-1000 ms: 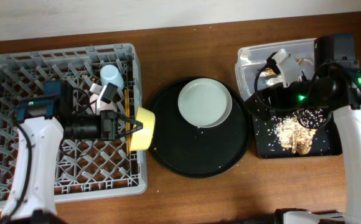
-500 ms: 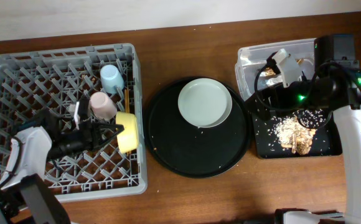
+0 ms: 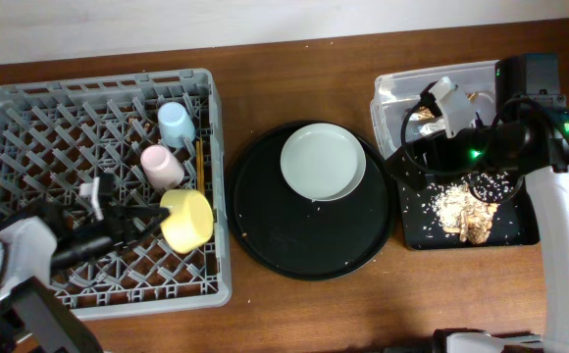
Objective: Sort waste into correct bins and load items into the dishwasher rack
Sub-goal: 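Carry the yellow bowl with the left gripper and set it in the rack, then reach the left gripper to the white plate rim and grasp it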
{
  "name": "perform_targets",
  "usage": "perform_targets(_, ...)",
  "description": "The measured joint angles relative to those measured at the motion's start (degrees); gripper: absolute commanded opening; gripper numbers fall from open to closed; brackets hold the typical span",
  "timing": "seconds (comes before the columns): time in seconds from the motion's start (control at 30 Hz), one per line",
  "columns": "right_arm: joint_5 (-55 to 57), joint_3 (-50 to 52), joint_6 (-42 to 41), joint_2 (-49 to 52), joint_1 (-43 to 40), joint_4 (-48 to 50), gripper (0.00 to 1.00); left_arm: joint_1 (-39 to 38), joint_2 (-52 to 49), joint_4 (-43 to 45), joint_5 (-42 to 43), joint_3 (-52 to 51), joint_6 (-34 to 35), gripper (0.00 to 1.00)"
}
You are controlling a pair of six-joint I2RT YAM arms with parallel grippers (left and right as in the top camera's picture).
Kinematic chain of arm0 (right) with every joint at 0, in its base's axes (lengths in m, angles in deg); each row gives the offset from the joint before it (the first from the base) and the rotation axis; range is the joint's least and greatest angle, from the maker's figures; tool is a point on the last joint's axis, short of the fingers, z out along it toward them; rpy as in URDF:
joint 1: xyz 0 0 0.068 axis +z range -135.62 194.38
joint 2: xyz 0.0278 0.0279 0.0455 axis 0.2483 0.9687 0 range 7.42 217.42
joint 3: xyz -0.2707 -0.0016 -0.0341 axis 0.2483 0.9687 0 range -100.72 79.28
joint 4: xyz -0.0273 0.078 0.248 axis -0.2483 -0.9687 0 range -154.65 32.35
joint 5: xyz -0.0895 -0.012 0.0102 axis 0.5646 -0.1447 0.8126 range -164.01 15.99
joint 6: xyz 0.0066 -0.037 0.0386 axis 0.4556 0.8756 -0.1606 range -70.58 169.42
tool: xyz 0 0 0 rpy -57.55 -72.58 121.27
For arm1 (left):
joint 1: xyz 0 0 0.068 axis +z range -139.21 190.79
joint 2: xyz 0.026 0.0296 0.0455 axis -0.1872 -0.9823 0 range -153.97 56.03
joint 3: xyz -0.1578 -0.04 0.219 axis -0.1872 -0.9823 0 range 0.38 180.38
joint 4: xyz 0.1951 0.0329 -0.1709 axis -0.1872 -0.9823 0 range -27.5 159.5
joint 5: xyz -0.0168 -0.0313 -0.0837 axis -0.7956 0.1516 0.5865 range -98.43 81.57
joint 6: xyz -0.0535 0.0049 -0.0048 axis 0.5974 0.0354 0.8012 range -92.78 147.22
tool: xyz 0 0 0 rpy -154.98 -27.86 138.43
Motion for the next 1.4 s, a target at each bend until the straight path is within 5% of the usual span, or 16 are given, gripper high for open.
perform_targets(0.17, 0.0, 0.0, -0.02, 0.0, 0.0, -0.04, 0.99, 8.09, 0.0, -0.02, -3.56, 0.15, 0.26, 0.5)
perform_targets(0.43, 0.0, 0.0, 0.0, 0.0, 0.0, -0.02, 0.99, 9.07, 0.87, -8.39, -4.94, 11.21, 1.29, 0.51)
perform_targets(0.57, 0.0, 0.0, -0.04, 0.0, 0.0, -0.02, 0.99, 3.58, 7.58, -3.48, -6.82, 15.13, 7.34, 0.55)
perform_targets(0.67, -0.02, 0.0, 0.02, 0.0, 0.0, -0.02, 0.99, -4.13, 14.14, 9.11, -13.77, 15.58, 19.1, 0.75)
perform_targets(0.7, 0.0, 0.0, 0.0, 0.0, 0.0, 0.0, 0.99, -8.02, 15.98, 13.42, -16.9, 15.85, 23.61, 0.99)
perform_targets(0.83, 0.02, 0.0, 0.0, 0.0, 0.0, -0.02, 0.99, -28.26, 19.76, 28.41, -31.12, 16.39, 38.18, 0.99)
perform_targets(0.97, 0.0, 0.0, -0.02, 0.0, 0.0, -0.02, 0.99, -46.95, 17.05, 37.22, -42.25, 17.49, 45.16, 0.99)
perform_targets(1.07, -0.02, 0.0, -0.02, 0.0, 0.0, -0.02, 0.99, -53.9, 12.59, 44.35, -46.07, 17.86, 46.86, 0.99)
perform_targets(1.1, -0.02, 0.0, 0.0, 0.0, 0.0, -0.02, 0.99, -55.76, 10.67, 46.73, -46.75, 17.94, 47.08, 0.99)
perform_targets(1.2, 0.0, 0.0, 0.02, 0.0, 0.0, -0.04, 0.99, -59.93, 3.39, 50.1, -49.05, 17.94, 47.84, 0.32)
perform_targets(1.4, 0.0, 0.0, -0.02, 0.0, 0.0, -0.02, 0.99, -61.94, -8.17, 53.59, -50.99, 17.94, 48.46, 0.18)
